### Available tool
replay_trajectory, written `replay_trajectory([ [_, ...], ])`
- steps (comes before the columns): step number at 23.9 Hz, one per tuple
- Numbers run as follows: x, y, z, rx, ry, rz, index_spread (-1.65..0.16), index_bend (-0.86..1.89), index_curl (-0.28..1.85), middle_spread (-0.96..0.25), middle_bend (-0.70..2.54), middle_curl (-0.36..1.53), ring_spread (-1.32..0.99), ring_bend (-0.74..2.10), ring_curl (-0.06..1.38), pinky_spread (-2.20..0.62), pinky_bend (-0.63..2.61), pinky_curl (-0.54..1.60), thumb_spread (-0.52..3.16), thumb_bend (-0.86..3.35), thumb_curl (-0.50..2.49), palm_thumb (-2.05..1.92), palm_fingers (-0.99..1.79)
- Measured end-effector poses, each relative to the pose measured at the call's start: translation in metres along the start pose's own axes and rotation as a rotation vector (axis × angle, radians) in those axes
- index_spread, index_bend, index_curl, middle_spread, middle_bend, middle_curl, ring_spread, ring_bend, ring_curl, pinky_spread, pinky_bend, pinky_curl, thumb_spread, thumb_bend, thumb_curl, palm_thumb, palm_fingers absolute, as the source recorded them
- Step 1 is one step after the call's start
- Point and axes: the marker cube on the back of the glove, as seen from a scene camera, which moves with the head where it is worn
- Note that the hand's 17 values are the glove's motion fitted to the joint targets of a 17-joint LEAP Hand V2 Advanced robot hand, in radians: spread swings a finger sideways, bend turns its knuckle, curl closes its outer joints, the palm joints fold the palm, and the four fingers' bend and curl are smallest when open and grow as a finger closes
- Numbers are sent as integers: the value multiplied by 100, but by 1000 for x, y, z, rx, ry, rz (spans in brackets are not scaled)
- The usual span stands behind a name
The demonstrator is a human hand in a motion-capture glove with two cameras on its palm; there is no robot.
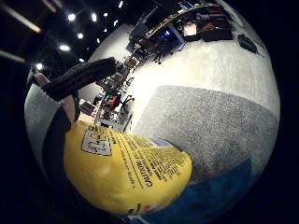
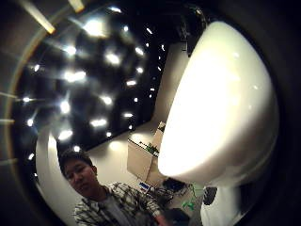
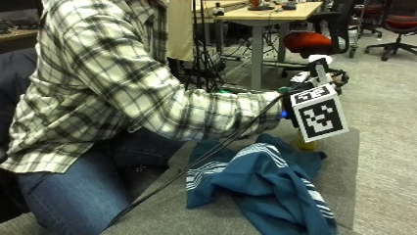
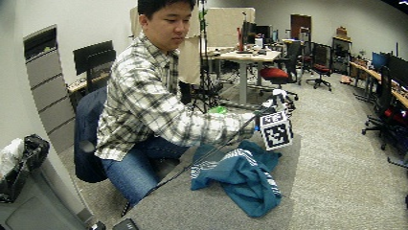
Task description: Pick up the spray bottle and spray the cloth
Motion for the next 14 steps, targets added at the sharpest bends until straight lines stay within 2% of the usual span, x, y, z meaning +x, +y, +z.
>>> replay_trajectory([
  [14, 3, 2, 3, -37, 21, 7, -28, 17, 56, -15, 44, 52, -20, 51, 47, -13, 45, 37, 13, -3, 79, 107, 121],
])
